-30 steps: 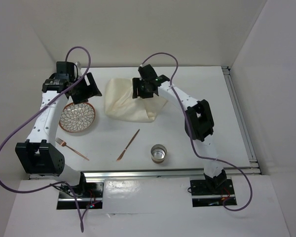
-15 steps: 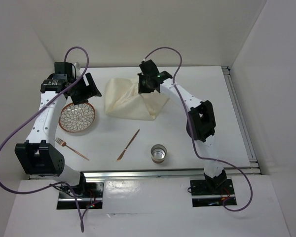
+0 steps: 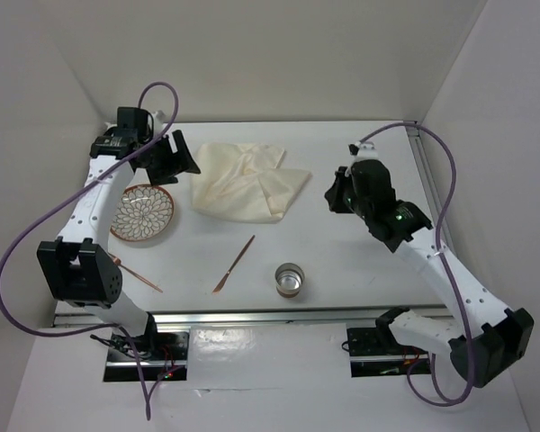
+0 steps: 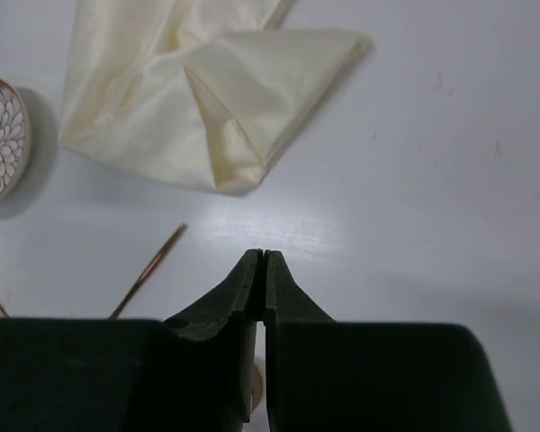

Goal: Set the dinner table for one person

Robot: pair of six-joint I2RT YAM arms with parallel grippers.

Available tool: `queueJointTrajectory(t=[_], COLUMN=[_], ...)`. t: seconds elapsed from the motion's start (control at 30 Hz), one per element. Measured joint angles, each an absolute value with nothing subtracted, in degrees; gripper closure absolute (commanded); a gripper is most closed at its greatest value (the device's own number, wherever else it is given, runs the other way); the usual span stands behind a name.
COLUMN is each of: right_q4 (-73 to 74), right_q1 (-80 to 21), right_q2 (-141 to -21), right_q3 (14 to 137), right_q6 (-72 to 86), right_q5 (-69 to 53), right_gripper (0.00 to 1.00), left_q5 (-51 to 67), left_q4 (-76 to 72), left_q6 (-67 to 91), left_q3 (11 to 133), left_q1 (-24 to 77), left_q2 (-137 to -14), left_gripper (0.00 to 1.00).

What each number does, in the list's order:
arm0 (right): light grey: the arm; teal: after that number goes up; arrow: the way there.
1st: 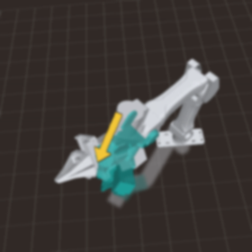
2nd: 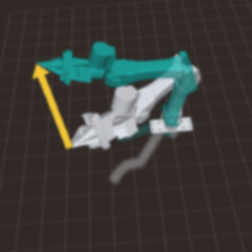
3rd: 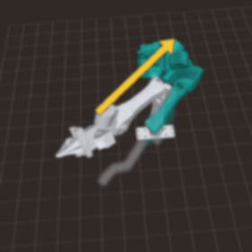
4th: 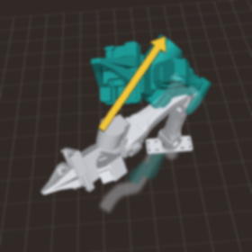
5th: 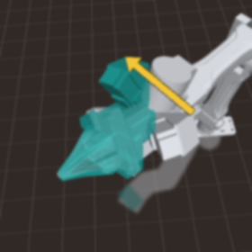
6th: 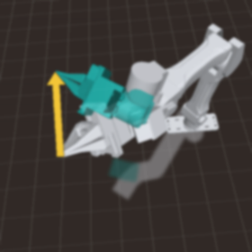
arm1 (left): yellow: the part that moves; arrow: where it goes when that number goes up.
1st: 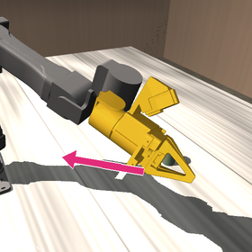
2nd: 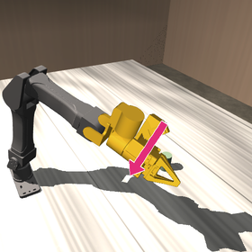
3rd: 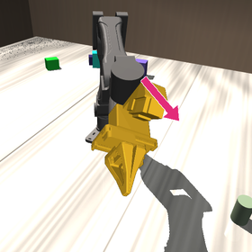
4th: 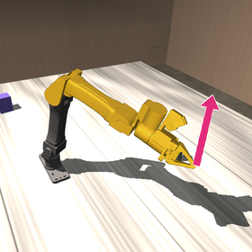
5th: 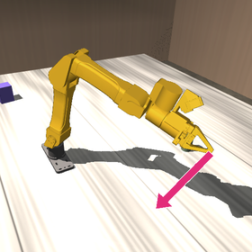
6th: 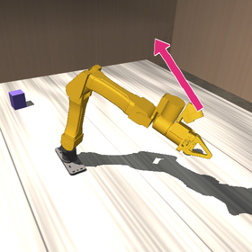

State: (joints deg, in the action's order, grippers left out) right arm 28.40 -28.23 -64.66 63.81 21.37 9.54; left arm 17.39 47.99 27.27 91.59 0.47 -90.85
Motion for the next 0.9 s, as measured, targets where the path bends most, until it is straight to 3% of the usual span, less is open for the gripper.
queueJointTrajectory(t=[0.1,0.2,0.23,0.33,0.53,0.6,0.77,0.87,0.9], right_q4=[28.6,27.7,27.9,29.0,29.1,29.3,33.8,37.3,38.6], right_q1=[-27.2,-28.0,-28.7,-31.5,-34.4,-34.7,-35.1,-35.7,-36.1], right_q2=[-64.2,-71.9,-74.9,-85.9,-103.1,-106.8,-119.7,-126.7,-128.3], right_q3=[59.3,60.0,61.0,69.0,87.7,91.3,104.8,112.5,114.2], right_q6=[24.4,26.2,26.6,29.0,37.8,41.1,48.4,51.2,52.2], right_q5=[5.4,0.8,-0.1,-2.8,-4.9,-4.3,-1.4,1.2,2.3], right_gripper=[0.84,0.78,0.67,0.48,0.48,0.51,0.52,0.46,0.37], left_q5=[15.7,14.4,14.0,12.4,10.3,10.1,9.6,9.6,9.6], left_q4=[47.8,48.4,48.6,49.1,49.1,48.8,49.2,49.0,49.0], left_q6=[27.6,28.9,29.1,30.5,32.6,33.3,35.5,36.4,36.5], left_q3=[92.0,93.4,93.4,92.2,88.8,88.8,88.8,88.2,88.1], left_q1=[2.5,3.7,3.7,3.6,3.5,3.7,3.7,3.8,3.9], left_q2=[-94.0,-98.7,-100.0,-101.2,-99.0,-99.3,-101.3,-101.6,-101.6], left_gripper=[0.16,0.16,0.16,0.14,0.15,0.09,0.06,0.06,0.06])
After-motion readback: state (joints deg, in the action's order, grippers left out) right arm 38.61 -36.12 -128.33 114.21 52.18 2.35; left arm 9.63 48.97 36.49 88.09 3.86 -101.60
